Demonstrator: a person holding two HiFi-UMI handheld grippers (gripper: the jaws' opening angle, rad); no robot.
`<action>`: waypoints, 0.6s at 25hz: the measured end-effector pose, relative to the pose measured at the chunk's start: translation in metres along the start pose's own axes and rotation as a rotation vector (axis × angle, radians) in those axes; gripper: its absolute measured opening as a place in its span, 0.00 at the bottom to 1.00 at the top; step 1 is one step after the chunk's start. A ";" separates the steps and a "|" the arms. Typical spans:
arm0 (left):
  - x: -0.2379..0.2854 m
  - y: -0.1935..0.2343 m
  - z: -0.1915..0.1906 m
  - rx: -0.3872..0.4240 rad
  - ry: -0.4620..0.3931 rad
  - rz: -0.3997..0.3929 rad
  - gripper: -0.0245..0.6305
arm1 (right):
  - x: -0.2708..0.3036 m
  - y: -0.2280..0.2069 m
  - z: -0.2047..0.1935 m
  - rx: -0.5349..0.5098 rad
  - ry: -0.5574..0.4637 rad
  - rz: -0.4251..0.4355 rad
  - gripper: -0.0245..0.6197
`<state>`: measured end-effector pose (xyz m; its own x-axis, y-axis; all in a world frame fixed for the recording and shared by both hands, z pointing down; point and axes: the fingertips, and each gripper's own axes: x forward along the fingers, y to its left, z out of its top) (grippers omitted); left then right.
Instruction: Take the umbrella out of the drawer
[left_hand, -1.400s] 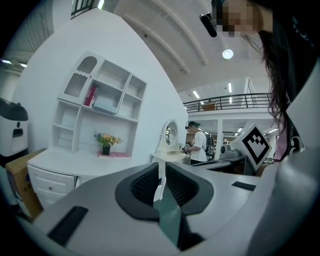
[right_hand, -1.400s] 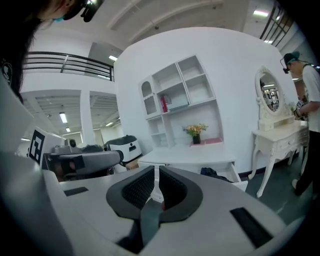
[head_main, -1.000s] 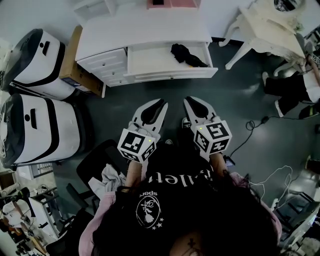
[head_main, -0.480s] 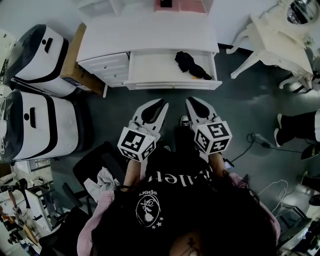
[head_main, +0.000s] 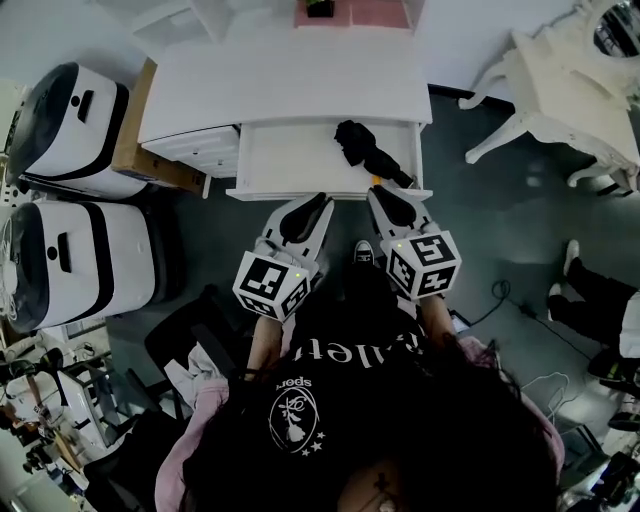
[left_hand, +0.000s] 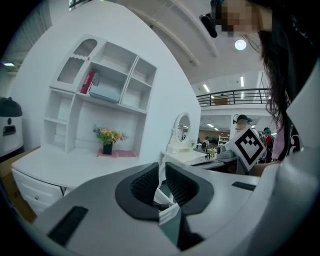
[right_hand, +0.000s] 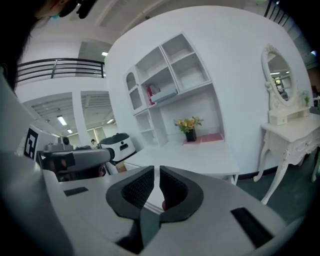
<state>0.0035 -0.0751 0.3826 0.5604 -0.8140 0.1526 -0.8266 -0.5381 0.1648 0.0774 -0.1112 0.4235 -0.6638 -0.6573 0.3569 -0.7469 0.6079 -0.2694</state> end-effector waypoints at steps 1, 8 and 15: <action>0.011 0.002 0.001 0.001 0.006 0.008 0.10 | 0.005 -0.009 0.003 0.000 0.005 0.008 0.13; 0.069 0.012 0.016 0.023 0.024 0.059 0.10 | 0.034 -0.065 0.024 -0.002 0.025 0.052 0.13; 0.100 0.009 0.013 0.038 0.063 0.083 0.10 | 0.044 -0.107 0.025 0.031 0.036 0.054 0.13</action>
<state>0.0516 -0.1638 0.3865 0.4910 -0.8414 0.2257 -0.8710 -0.4782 0.1124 0.1275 -0.2163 0.4458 -0.7013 -0.6072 0.3734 -0.7116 0.6275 -0.3160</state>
